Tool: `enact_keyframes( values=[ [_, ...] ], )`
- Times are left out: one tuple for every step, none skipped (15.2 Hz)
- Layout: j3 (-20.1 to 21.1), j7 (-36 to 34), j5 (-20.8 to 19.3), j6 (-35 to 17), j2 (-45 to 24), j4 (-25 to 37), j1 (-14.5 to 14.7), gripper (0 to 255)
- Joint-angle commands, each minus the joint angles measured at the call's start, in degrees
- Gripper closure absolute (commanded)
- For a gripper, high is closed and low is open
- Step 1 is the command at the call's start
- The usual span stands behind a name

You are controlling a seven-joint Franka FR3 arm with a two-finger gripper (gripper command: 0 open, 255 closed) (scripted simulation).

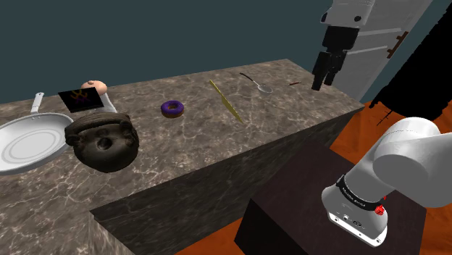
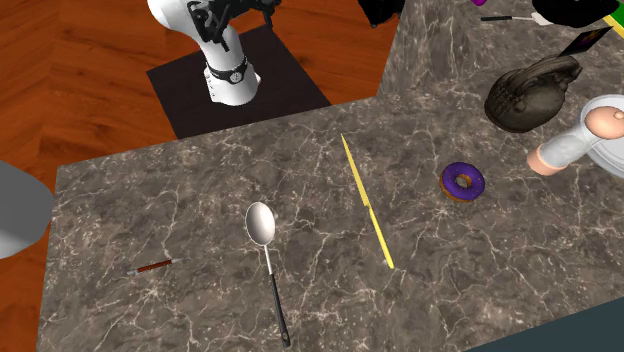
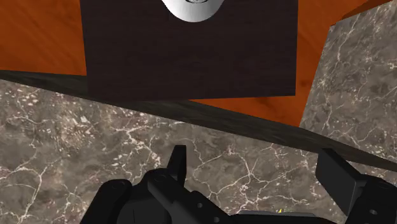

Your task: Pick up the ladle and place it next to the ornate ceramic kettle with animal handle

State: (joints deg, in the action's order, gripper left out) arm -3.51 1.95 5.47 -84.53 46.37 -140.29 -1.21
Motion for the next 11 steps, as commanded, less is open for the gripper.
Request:
enact_keyframes(
  values=[
    [0.0, 0.0, 0.0, 0.0, 0.0, 0.0, 0.0, 0],
    [-0.25, 0.17, -0.2, -1.87, -1.77, 0.13, -0.19, 0],
    [-0.5, 0.33, -0.37, -3.7, -3.58, 0.33, -0.37, 0],
    [-0.75, 0.49, -0.53, -5.5, -5.43, 0.61, -0.56, 0],
    [-1.02, 0.63, -0.67, -7.26, -7.32, 0.96, -0.71, 0],
    [-1.29, 0.78, -0.78, -8.97, -9.24, 1.39, -0.88, 0],
    [-1.55, 0.93, -0.87, -10.64, -11.18, 1.9, -1.04, 0],
    [-1.83, 1.08, -0.95, -12.25, -13.15, 2.48, -1.18, 0],
    [-2.11, 1.23, -0.99, -13.82, -15.14, 3.13, -1.33, 0],
    [-2.39, 1.37, -1.02, -15.32, -17.15, 3.86, -1.46, 0],
    [-2.67, 1.52, -1.02, -16.77, -19.17, 4.66, -1.59, 0]
  ],
)
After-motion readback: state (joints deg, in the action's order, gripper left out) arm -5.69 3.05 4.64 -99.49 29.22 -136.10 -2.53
